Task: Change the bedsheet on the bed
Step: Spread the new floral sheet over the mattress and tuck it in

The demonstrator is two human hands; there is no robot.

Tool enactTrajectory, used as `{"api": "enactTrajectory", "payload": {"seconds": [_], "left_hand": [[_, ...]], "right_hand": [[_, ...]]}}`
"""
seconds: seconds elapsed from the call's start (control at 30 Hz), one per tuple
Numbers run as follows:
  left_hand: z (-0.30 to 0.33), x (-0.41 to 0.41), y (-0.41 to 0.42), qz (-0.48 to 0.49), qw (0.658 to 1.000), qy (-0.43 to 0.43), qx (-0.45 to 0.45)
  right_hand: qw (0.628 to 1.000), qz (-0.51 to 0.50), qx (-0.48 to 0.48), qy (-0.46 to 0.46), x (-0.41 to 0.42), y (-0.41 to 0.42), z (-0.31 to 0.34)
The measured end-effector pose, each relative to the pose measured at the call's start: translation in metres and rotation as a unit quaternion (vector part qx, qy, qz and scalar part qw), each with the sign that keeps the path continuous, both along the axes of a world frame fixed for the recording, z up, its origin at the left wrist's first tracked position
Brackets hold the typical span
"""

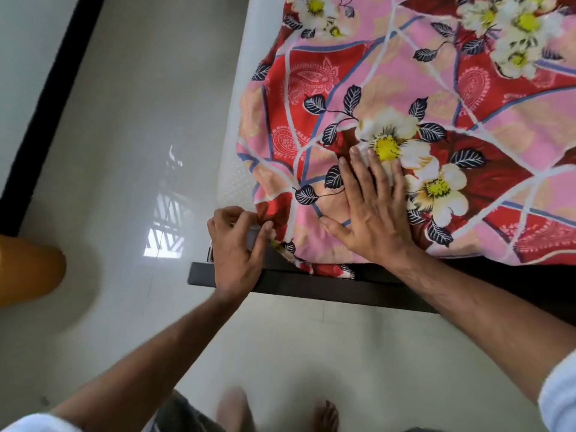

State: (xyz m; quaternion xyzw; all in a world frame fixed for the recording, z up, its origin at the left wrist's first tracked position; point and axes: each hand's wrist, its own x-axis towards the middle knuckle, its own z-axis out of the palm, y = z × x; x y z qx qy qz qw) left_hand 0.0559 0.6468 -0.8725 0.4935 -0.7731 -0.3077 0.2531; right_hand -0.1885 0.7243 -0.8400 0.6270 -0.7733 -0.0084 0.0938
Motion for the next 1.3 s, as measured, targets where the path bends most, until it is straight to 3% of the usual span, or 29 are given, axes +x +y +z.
{"api": "enactTrajectory", "payload": {"seconds": [0.2,0.47,0.57,0.67,0.77,1.0,1.17,1.3], "left_hand": [[-0.003,0.004,-0.002,-0.073,0.992,0.094,-0.033],[-0.006,0.010,0.002,-0.082,0.975,0.207,-0.009],[-0.001,0.015,0.001,-0.108,0.955,0.259,0.091],[0.010,0.021,-0.006,-0.132,0.891,0.346,0.261],[0.011,0.026,-0.015,-0.152,0.857,0.376,0.317],[0.003,0.022,-0.009,-0.213,0.899,0.305,0.230],[-0.001,0.017,-0.014,-0.094,0.929,0.328,0.144],[0.001,0.013,-0.014,-0.083,0.926,0.347,0.126]], "right_hand": [[0.998,0.003,-0.052,0.020,0.001,0.002,-0.010],[0.996,-0.012,-0.084,0.030,0.006,0.003,-0.019],[0.997,-0.020,-0.075,0.009,0.014,0.007,-0.016],[0.997,-0.030,-0.073,-0.016,0.028,0.013,-0.014],[0.996,-0.041,-0.080,-0.004,0.039,0.014,-0.017],[0.996,-0.046,-0.082,-0.005,0.049,0.014,-0.017],[0.997,-0.050,-0.064,-0.013,0.053,0.014,-0.011],[0.996,-0.062,-0.052,-0.026,0.056,0.012,-0.008]]}}
